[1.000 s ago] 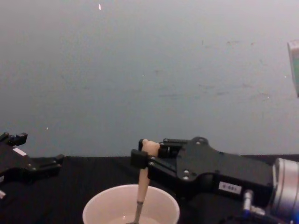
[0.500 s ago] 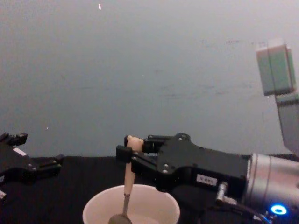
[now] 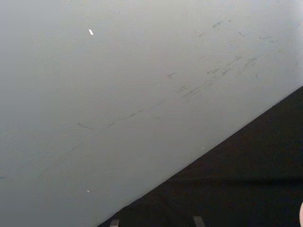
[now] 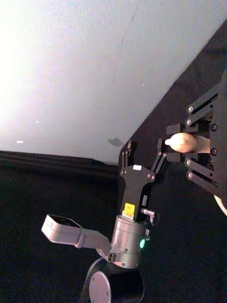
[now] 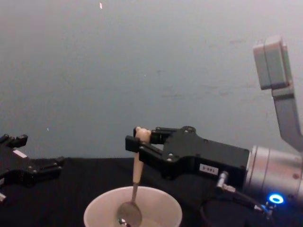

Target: Pick up the stirring spoon with one hand, stir inside the cup, then place it back in its original position.

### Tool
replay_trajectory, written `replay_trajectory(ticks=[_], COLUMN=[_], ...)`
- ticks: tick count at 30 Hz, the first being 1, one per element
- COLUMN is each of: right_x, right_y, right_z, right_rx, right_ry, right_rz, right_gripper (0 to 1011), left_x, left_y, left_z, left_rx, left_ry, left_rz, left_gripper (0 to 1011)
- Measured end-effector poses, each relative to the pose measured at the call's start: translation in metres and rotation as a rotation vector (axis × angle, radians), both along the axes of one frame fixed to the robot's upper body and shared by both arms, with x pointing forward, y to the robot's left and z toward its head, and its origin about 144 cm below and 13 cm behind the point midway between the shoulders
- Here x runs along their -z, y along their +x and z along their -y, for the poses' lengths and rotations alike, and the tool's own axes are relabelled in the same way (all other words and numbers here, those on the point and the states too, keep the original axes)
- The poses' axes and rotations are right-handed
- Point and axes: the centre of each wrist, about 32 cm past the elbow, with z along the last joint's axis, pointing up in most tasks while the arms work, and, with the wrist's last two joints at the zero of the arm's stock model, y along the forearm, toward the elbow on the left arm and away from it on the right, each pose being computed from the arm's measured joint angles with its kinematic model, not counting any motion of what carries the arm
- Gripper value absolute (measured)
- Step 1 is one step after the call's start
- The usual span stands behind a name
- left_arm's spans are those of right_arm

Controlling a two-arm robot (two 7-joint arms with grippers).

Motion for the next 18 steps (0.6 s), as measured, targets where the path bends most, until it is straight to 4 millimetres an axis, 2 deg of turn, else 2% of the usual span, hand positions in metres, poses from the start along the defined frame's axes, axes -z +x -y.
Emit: replay_trajectory(ticks=[18], right_x=[-0.0019], right_y=[-0.0024], right_z=[0.0088], right_rx=[0.02], right_ry=[0.005], right_rz=[0.008], right_gripper=[214], left_x=[0.0], left_y=[0.0], left_z=[0.0], left_rx=[0.0], left_ry=[0.0], left_rz=[0.0], left_gripper=[1001])
